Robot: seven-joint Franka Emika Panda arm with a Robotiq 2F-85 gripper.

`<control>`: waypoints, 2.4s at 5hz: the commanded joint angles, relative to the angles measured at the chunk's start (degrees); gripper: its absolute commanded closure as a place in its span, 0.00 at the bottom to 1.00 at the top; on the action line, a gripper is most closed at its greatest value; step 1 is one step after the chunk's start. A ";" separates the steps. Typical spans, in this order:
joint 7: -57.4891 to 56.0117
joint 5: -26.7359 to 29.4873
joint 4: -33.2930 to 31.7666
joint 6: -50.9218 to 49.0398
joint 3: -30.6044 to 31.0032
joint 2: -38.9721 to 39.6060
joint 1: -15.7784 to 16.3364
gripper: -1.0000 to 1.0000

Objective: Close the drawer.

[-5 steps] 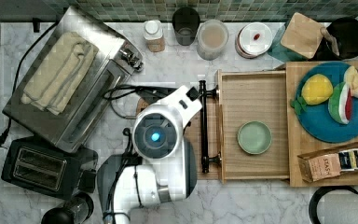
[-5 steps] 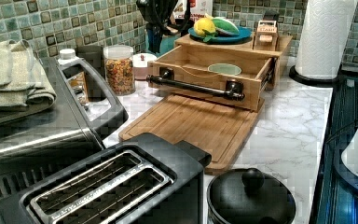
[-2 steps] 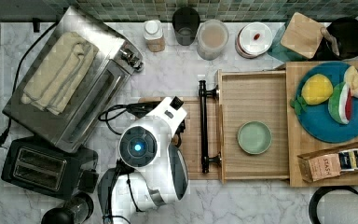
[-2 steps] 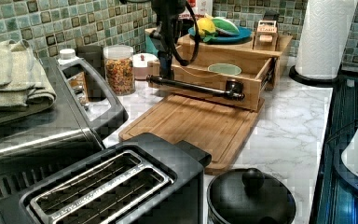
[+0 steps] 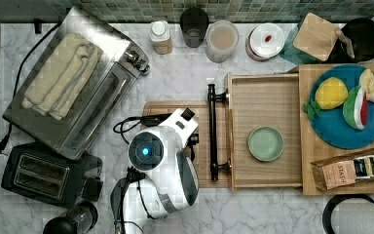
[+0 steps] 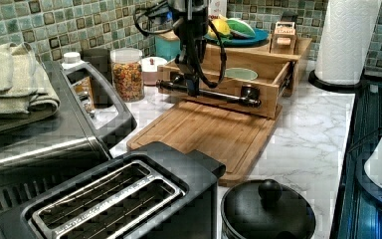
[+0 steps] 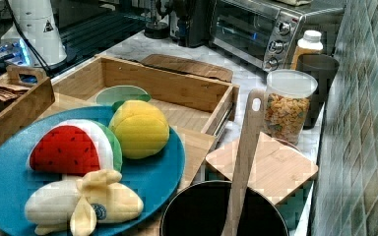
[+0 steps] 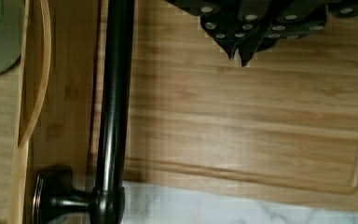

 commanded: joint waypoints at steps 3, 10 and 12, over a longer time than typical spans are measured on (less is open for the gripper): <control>6.83 -7.66 1.41 6.25 -1.72 6.41 -0.27 1.00; -4.49 -4.27 1.55 7.81 -4.68 6.80 -9.45 1.00; -14.31 -4.57 -1.10 14.67 -8.59 5.61 -13.93 1.00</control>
